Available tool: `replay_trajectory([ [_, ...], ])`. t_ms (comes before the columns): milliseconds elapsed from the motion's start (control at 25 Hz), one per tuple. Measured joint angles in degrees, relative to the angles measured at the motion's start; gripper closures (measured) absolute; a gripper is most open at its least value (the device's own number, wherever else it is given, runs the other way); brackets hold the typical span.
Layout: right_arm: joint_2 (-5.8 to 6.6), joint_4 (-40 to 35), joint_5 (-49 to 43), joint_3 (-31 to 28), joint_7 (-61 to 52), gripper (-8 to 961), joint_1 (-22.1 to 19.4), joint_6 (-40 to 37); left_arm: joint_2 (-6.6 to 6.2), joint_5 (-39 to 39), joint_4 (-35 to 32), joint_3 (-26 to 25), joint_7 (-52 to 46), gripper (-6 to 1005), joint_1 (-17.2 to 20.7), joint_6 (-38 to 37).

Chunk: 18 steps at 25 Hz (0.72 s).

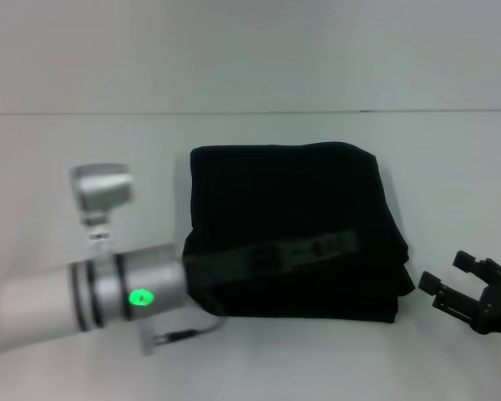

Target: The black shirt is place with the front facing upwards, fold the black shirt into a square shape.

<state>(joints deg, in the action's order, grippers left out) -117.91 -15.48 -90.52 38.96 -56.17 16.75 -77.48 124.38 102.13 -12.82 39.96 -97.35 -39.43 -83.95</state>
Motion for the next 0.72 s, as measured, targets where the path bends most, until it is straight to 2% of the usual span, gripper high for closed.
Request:
replay_trajectory([
  [80,0.03,-0.32,-0.11,0.12,-0.54,51,0.21,-2.24,-0.08,0.01,-7.36,0.32,1.06,465,4.72,-2.71],
  [200,-0.63,-1.92,-0.16,0.50,0.86,50,0.55,-6.37,-0.30,0.13,-14.69,0.25,2.05,222,9.73,-3.21],
  [280,-1.33,-2.79,-0.22,1.18,3.09,49,1.44,-7.32,-0.37,0.33,-16.97,0.02,2.05,188,11.70,-1.90],
  [440,-2.01,-1.60,-0.36,3.53,4.92,51,5.45,-2.52,-0.36,1.66,-17.56,-0.01,2.12,121,12.75,3.09],
  [640,-2.24,2.15,-0.32,4.69,7.70,54,10.02,5.51,-0.23,4.42,-15.89,0.64,4.97,36,11.68,8.79],
  [720,-2.30,3.56,-0.50,4.83,8.80,55,11.28,7.95,-0.23,4.66,-15.20,1.27,6.03,36,11.41,9.98],
])
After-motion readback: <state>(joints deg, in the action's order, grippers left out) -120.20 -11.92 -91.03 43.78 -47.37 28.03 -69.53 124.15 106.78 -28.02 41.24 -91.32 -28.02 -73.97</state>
